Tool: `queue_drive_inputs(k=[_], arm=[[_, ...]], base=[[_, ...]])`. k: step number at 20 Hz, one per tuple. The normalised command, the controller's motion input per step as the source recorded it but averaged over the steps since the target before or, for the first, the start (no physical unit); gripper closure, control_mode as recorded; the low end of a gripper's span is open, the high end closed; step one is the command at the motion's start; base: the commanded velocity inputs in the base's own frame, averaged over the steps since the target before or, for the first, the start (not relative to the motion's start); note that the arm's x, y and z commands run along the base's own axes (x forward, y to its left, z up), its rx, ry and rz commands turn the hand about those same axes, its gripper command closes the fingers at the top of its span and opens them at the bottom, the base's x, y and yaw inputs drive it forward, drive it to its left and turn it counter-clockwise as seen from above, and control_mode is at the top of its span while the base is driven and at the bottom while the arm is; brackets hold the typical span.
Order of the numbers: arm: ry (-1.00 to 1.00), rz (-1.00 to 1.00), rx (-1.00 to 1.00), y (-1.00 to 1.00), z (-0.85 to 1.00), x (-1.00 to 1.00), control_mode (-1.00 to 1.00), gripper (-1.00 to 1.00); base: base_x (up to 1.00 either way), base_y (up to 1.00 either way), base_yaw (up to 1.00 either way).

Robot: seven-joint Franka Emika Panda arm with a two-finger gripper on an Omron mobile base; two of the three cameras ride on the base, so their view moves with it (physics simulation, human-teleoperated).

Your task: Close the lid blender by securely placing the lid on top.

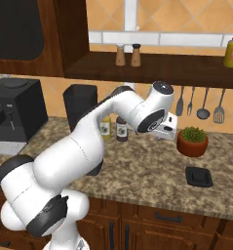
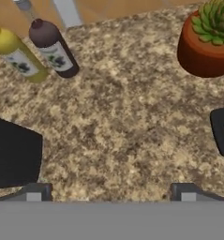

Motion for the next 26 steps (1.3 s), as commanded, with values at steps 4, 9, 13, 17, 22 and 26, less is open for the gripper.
queue_drive_inputs(k=[4, 9, 13, 17, 22, 26], arm=[[0.23, -0.03, -0.24, -0.18, -0.84, -0.01, -1.0, -1.0], [0.28, -0.01, -0.14, -0.73, -0.48, -0.03, -1.0, -1.0], [0.08, 0.0, -0.03, -0.97, -0.33, -0.24, -1.0, -1.0], [0.03, 0.0, 0.0, -0.81, -0.23, -0.33, -1.0, -1.0], [0.0, 0.0, 0.0, -0.18, -0.05, -0.16, -1.0, -1.0], [0.0, 0.0, 0.0, -0.08, 0.0, 0.0, -1.0, -1.0]], base=[[0.0, 0.0, 0.0], [0.0, 0.0, 0.0], [0.0, 0.0, 0.0], [0.0, 0.0, 0.0], [0.0, 0.0, 0.0], [0.0, 0.0, 0.0]])
